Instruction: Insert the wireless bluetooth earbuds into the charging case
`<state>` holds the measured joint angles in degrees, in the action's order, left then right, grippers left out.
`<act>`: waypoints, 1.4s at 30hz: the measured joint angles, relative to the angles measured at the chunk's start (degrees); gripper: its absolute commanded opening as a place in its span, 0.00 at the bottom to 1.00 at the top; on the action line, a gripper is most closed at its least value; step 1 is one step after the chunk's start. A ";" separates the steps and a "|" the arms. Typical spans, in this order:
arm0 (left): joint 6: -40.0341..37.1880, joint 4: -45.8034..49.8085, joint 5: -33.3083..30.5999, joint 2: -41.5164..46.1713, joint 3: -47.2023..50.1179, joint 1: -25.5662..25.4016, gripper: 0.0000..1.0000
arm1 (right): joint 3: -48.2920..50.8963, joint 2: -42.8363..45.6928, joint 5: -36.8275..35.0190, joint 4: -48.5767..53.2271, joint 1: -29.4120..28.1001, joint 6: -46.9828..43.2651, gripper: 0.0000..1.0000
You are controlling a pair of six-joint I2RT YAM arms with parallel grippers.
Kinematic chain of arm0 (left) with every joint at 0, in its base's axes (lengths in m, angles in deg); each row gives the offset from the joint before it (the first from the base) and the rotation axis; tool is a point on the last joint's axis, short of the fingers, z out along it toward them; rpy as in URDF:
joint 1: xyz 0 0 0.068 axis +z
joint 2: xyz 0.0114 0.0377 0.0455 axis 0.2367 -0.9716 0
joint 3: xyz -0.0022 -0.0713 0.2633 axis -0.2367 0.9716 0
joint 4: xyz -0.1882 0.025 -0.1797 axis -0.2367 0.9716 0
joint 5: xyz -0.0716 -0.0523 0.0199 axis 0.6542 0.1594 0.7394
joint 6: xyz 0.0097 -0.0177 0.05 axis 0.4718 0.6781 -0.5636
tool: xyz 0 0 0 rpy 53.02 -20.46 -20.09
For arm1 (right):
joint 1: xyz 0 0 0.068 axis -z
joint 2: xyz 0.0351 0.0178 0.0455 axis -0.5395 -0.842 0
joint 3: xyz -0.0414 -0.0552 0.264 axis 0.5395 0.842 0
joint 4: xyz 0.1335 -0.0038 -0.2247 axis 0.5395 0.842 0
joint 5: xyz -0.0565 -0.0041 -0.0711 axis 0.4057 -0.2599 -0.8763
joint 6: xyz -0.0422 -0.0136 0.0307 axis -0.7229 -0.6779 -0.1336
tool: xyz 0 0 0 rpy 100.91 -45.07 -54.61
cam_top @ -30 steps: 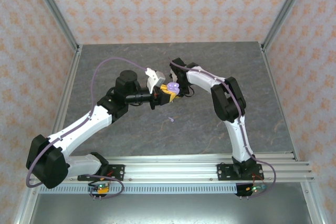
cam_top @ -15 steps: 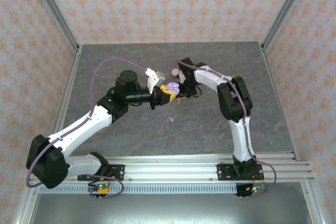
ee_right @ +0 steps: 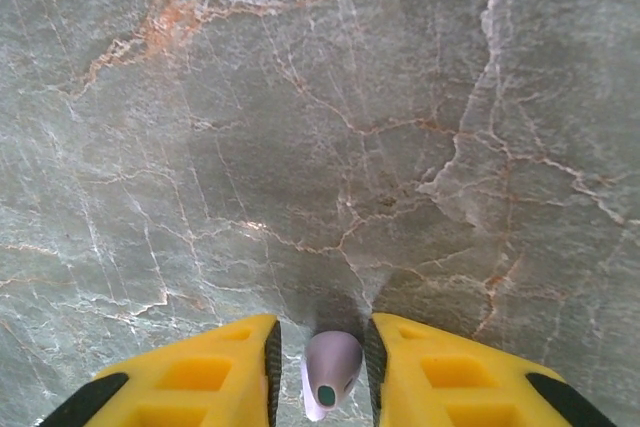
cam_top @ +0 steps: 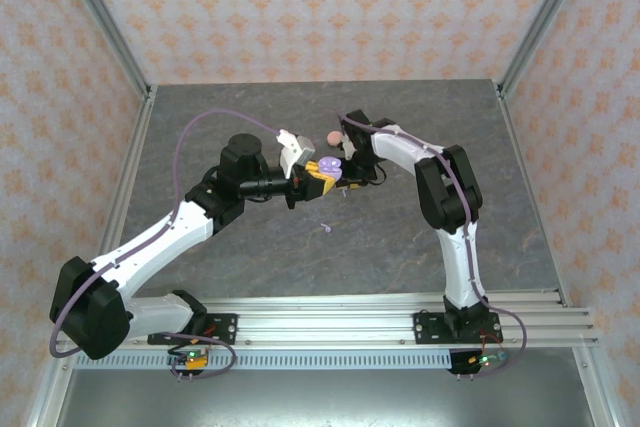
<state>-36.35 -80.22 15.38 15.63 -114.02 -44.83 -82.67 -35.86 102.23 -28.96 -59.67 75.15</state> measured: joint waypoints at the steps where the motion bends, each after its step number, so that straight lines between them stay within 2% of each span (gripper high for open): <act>1: 0.00 0.00 0.00 0.00 -0.02 0.00 0.19 | 0.02 0.02 -0.35 -0.02 -0.17 0.02 0.31; 17: 0.00 0.55 0.00 -0.04 -0.02 0.00 0.18 | 0.52 0.63 -8.09 -0.28 -3.15 1.36 0.29; 27: 0.00 0.74 -0.02 -0.22 -0.11 0.00 0.18 | 1.60 1.27 -11.28 -0.92 -4.11 2.01 0.23; 36: 0.00 0.85 -0.28 -0.42 -0.13 0.00 0.19 | 3.06 2.16 -10.32 -2.51 -3.61 2.49 0.20; 42: 0.04 0.83 -1.07 -0.42 -0.13 0.00 0.18 | 5.60 3.26 -4.11 -5.44 -0.87 3.54 0.20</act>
<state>-36.31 -79.39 14.31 15.22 -114.15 -44.83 -77.08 -32.60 98.13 -34.41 -60.55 78.69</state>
